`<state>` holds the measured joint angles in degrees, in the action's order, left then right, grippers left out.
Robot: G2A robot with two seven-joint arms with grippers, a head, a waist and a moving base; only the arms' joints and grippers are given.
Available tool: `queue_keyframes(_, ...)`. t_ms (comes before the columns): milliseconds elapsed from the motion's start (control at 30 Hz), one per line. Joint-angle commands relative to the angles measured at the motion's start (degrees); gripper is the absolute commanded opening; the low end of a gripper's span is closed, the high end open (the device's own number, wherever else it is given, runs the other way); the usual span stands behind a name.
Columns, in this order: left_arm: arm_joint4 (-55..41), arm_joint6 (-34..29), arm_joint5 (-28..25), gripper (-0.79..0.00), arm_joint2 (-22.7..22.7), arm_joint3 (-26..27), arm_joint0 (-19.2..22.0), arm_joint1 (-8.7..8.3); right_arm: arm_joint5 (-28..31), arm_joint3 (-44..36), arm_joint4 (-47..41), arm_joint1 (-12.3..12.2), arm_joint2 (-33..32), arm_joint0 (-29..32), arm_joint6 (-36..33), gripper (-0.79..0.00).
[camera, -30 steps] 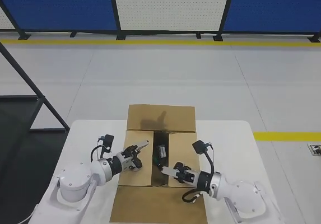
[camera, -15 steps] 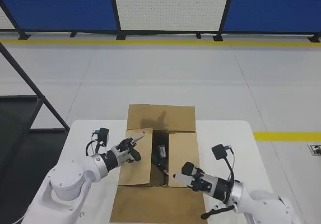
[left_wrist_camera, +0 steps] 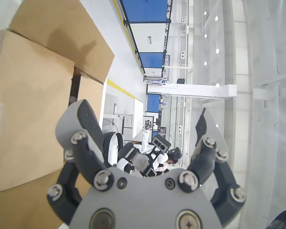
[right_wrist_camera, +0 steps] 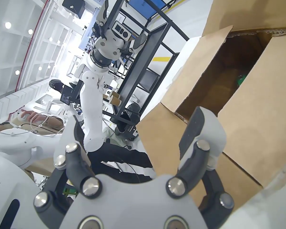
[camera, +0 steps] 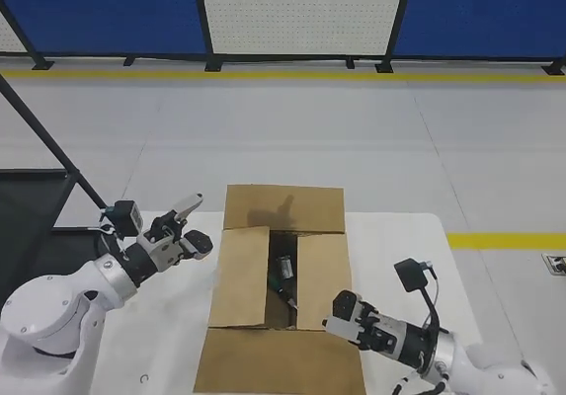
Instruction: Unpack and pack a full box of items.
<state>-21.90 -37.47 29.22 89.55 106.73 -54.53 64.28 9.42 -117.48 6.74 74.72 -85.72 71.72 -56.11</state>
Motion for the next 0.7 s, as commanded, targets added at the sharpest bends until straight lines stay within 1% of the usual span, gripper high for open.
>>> queue_keyframes(0,0.00,0.00,0.00,0.000,0.04,0.01,0.00,0.00,0.00,0.00,0.00,0.00,0.00,0.00,0.00,0.000)
queue_keyframes(33,0.15,0.32,-0.32,0.000,0.06,0.10,-0.10,0.00,0.00,0.00,0.00,0.00,0.00,0.00,0.00,0.000)
queue_keyframes(100,2.66,4.08,-2.78,0.000,-0.16,-0.33,-0.74,0.01,0.36,-0.85,-0.28,-0.05,0.52,0.03,1.28,0.000)
queue_keyframes(133,2.80,5.57,-2.54,0.000,-0.69,-1.62,-0.48,0.09,0.49,-1.24,-0.75,-0.11,0.82,-0.20,1.18,0.000)
queue_keyframes(167,2.58,5.80,-2.62,0.000,-1.25,-3.31,0.69,0.14,0.53,-1.49,-1.27,-0.19,0.97,-0.44,0.91,0.000)
queue_keyframes(200,3.18,6.12,-3.81,0.000,-1.70,-6.20,2.27,0.16,0.51,-1.76,-1.50,-0.29,1.02,-0.60,0.55,0.000)
queue_keyframes(267,1.87,3.35,-7.94,0.000,-3.32,-14.39,6.23,0.32,0.41,-2.18,-1.96,-0.49,0.86,-0.51,0.17,0.000)
queue_keyframes(333,5.13,3.58,-12.35,0.000,-5.57,-23.31,10.97,0.45,0.43,-2.32,-2.15,-0.72,0.26,0.06,0.32,0.000)
queue_keyframes(400,3.78,1.36,-15.18,0.000,-8.06,-32.03,15.99,0.95,0.62,-2.51,-2.54,-0.95,-0.79,1.34,0.71,0.000)
queue_keyframes(433,5.70,1.60,-16.71,0.000,-9.52,-35.94,18.50,1.12,0.74,-2.77,-2.64,-1.08,-1.47,2.23,1.00,0.000)
queue_keyframes(567,8.19,-0.55,-20.80,0.000,-15.23,-50.22,27.46,2.35,1.74,-4.49,-3.93,-1.59,-5.06,6.90,2.29,0.000)
queue_keyframes(600,8.08,-1.58,-21.41,0.000,-16.47,-53.52,29.54,2.74,2.09,-5.04,-4.45,-1.72,-6.01,8.23,2.43,0.000)
queue_keyframes(667,10.32,-1.54,-23.16,0.000,-19.36,-59.11,33.16,3.54,2.62,-6.12,-5.28,-1.98,-8.07,10.75,2.59,0.000)
